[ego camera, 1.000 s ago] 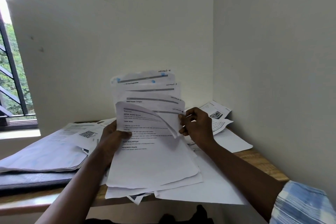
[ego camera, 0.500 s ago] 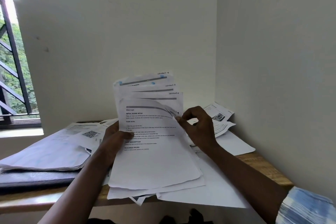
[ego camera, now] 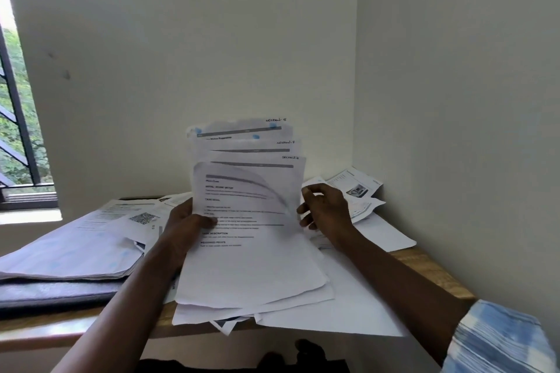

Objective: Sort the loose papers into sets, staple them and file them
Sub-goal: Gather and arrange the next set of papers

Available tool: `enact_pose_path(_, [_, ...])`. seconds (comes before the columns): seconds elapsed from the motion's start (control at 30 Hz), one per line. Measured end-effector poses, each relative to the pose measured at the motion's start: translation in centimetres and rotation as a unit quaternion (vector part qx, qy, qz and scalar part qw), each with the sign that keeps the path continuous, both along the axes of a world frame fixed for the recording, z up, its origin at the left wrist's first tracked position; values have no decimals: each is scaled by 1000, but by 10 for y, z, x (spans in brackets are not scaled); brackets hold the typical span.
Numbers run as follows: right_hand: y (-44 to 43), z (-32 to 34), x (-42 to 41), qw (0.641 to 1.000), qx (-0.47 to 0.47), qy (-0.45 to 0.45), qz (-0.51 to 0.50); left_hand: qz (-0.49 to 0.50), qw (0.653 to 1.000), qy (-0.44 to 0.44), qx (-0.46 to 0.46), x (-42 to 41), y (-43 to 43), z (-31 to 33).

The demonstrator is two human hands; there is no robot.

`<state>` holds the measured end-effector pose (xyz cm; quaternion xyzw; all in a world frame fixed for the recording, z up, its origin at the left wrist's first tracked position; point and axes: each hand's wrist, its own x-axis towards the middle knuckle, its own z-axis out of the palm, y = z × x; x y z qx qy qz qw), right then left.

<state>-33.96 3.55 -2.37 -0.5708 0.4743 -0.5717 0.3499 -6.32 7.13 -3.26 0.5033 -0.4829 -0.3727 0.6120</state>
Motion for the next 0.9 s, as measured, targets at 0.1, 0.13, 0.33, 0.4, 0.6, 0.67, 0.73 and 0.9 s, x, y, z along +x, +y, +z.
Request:
enact_pose_path(0.1, [-4, 4, -27, 959, -47, 192, -205, 3, 1000, -5, 0, 2, -2, -2])
enact_pose_path(0.13, [-3, 6, -39, 931, -39, 259, -255, 4, 1000, -9, 1, 2, -1, -3])
enact_pose_path(0.33, [0, 1, -73, 854, 101, 420, -290, -3, 1000, -16, 10, 1, 3, -1])
enact_pose_path(0.4, [1, 2, -72, 838, 115, 446, -293, -2, 1000, -15, 11, 0, 5, 0])
enact_pose_path(0.6, [-1, 0, -67, 884, 107, 381, -248, 1, 1000, -17, 7, 0, 7, 0])
enact_pose_path(0.67, [-3, 0, -66, 906, 48, 321, -271, 3, 1000, -18, 7, 0, 8, 1])
enact_pose_path(0.73, [-5, 3, -65, 902, -30, 282, -326, 0, 1000, -18, 7, -1, 8, 2])
enact_pose_path(0.9, [-14, 8, -63, 910, -173, 132, -353, 2, 1000, -17, 9, -3, 12, 4])
